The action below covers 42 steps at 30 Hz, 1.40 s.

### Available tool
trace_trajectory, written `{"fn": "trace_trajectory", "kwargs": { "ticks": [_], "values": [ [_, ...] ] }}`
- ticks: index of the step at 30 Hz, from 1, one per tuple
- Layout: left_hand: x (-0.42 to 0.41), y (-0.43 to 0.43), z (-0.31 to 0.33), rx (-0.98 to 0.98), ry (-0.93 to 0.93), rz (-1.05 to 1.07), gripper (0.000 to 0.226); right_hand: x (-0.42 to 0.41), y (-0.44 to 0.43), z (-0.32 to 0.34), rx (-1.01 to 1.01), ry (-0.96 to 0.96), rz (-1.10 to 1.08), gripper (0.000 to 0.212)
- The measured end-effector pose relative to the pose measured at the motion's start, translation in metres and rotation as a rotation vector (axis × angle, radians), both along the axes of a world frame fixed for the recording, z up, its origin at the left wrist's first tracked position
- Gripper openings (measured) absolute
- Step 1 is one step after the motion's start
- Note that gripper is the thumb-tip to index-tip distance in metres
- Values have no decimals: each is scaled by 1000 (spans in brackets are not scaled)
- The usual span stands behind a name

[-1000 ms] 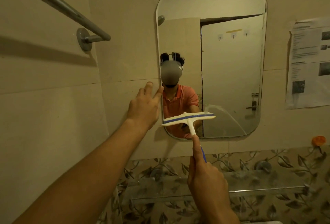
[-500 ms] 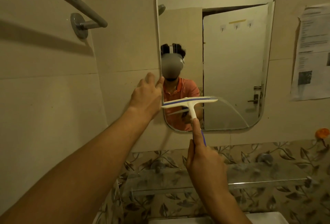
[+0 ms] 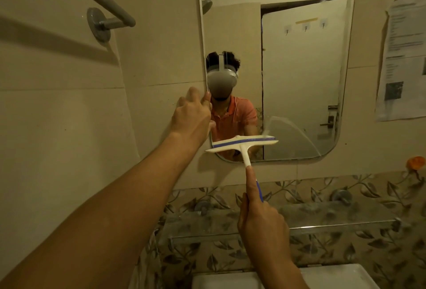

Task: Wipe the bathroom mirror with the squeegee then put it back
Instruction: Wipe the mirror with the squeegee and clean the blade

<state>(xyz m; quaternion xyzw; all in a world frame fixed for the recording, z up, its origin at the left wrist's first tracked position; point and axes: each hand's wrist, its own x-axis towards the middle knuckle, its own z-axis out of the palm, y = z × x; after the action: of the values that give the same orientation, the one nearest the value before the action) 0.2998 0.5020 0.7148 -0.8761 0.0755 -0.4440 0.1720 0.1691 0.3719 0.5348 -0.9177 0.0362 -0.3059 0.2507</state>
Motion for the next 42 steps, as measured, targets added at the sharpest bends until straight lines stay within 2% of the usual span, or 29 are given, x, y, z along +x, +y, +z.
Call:
{"fn": "trace_trajectory", "kwargs": {
  "ticks": [6, 9, 13, 20, 29, 33, 36, 42],
  "values": [
    [-8, -3, 5, -22, 36, -10, 80, -3, 2, 15, 88, -152, 37, 73],
    [-9, -4, 7, -42, 59, -14, 82, 1, -3, 38, 66, -228, 5, 69],
    [-9, -4, 7, -48, 61, -13, 82, 4, -3, 42, 27, -181, -46, 69],
    [-8, -5, 6, -26, 52, 10, 75, -1, 5, 9, 43, -80, -50, 75],
    [-6, -3, 5, -30, 63, 4, 83, -12, 9, 4, 63, -5, -57, 73],
    [-11, -4, 9, -48, 103, -3, 79, -20, 4, 27, 147, -100, 16, 70],
    [-14, -4, 11, -44, 105, -5, 60, -17, -4, 53, 184, -221, 18, 66],
    [-17, -3, 12, 3, 105, 12, 53, -6, -5, 55, 160, -193, -30, 65]
  ]
}}
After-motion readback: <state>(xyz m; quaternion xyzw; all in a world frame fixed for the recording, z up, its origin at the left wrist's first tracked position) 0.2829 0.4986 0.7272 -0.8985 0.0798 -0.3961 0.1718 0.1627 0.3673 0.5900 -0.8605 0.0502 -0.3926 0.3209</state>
